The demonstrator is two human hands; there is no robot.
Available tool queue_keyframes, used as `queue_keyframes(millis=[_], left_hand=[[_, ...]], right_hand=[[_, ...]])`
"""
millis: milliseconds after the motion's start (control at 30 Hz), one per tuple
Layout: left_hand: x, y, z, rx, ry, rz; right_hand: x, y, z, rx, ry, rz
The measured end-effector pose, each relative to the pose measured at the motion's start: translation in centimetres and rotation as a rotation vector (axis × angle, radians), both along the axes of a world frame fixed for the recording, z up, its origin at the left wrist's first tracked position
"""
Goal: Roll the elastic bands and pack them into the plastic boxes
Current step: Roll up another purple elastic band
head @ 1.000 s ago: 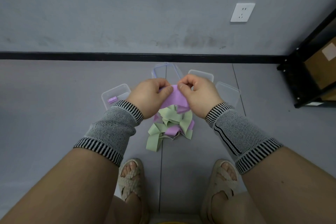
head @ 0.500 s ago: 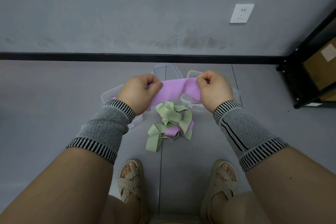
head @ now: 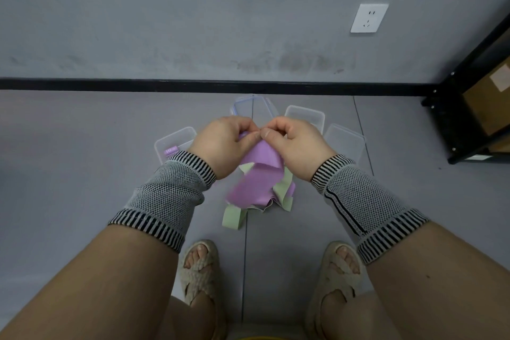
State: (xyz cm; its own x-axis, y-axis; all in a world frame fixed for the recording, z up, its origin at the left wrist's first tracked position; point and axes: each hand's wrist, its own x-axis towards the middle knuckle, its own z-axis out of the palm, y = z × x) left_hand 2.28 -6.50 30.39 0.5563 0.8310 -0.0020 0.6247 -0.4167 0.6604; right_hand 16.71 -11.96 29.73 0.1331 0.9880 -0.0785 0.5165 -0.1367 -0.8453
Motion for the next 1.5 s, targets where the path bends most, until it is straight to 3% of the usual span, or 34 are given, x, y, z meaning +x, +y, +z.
queue_keyframes(millis=[333, 700, 833, 1200, 1333, 1500], left_hand=[[-0.8, 0.6, 0.3, -0.038, 0.103, 0.078], [-1.6, 1.2, 0.2, -0.064, -0.102, 0.233], [-1.8, 1.3, 0.6, -0.148, -0.29, 0.3], [-1.6, 1.1, 1.0, -0.279, -0.449, 0.374], [-0.2, 0.5, 1.1, -0.451, -0.566, 0.432], [1.6, -0.4, 1.2, -0.557, -0.603, 0.501]], right_hand=[[1.5, -0.1, -0.2, 0.04, -0.109, -0.163], [2.5, -0.3, 0.0, 0.041, -0.105, -0.205], [2.5, -0.2, -0.2, 0.028, -0.087, -0.214], [2.5, -0.3, -0.2, -0.036, -0.107, -0.28], [1.8, -0.7, 0.4, 0.134, -0.205, -0.284], [-0.3, -1.1, 0.4, 0.366, -0.281, -0.073]])
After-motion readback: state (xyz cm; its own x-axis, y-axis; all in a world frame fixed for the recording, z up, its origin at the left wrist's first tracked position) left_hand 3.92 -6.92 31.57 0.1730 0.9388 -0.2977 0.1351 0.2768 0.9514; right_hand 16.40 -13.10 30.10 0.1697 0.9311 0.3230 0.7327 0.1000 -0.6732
